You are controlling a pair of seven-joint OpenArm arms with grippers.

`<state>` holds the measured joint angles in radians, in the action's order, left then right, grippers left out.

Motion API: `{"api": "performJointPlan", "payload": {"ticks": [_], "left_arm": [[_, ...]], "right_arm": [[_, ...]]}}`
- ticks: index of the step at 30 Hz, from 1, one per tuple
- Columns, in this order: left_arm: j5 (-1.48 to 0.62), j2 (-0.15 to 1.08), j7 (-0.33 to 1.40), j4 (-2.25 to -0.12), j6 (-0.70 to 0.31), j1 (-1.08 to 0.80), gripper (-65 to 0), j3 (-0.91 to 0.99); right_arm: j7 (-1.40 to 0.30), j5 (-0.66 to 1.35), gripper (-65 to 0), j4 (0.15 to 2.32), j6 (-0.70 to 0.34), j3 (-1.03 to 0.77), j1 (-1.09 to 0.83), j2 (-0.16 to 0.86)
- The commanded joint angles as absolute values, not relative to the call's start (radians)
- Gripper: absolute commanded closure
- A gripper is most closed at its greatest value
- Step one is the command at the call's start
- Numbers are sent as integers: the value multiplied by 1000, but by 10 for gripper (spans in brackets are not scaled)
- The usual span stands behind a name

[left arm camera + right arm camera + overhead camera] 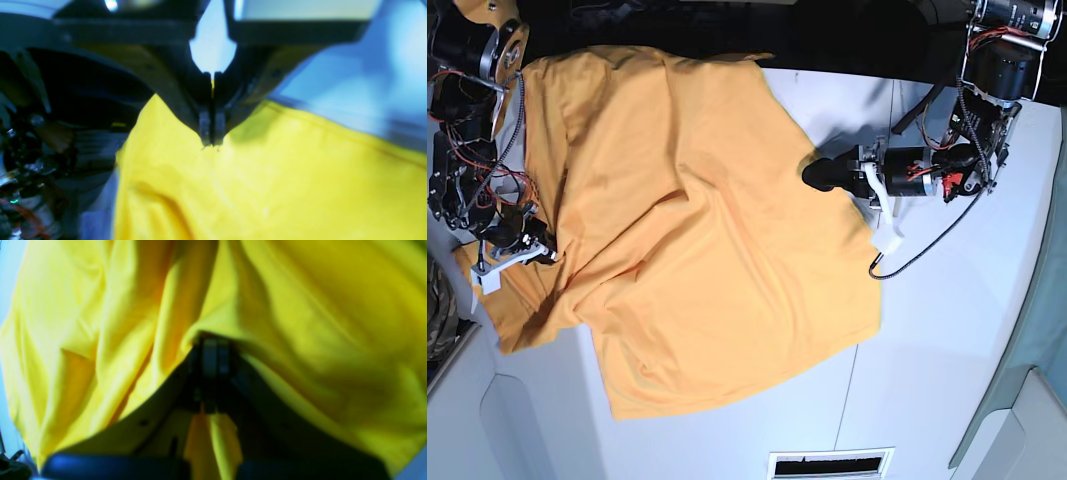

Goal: Layout the t-shirt on the table in an organized manner, then fold the t-shirt properly
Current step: 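Regrasp the shirt body with the left gripper near the collar, then drag the held fabric with the left gripper toward the shirt's shoulder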

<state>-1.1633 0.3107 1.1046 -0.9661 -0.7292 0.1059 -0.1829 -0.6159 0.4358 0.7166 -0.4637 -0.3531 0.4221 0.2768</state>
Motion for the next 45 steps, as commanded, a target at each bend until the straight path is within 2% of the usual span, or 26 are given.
{"api": "performJointPlan", "payload": {"ticks": [1, 6, 11, 16, 20, 26, 33, 39, 45], "left_arm": [[-1147, 253, 1187, -951, -698, 75, 0, -204], [-1152, 167, 1182, -952, -698, 96, 0, -204], [-1170, 176, 1189, -1021, -698, 165, 0, -204], [-1170, 223, 1201, -1171, -698, 206, 0, -204], [-1148, 277, 1149, -1189, -698, 266, 0, -204], [-778, 296, 829, -1127, -698, 379, 0, -204], [-566, 297, 702, -932, -698, 436, 0, -204], [-556, 297, 739, -854, -698, 421, 0, -204], [-745, 324, 971, -855, -698, 329, 0, -204]], "right_arm": [[-625, 418, 0, 715, -451, -323, 466, 276], [-632, 410, 0, 714, -422, -186, 541, 271], [-761, 438, 0, 776, -427, -173, 545, 275], [-872, 558, 0, 1019, -453, -210, 398, 297], [-944, 600, 0, 1258, -452, -252, 241, 300], [-962, 611, 0, 1395, -453, -261, 44, 302], [-934, 609, 0, 1526, -453, -262, -173, 253], [-891, 522, 0, 1518, -448, -262, -213, 208], [-839, 432, 0, 1461, -414, -262, -200, 220]]}}
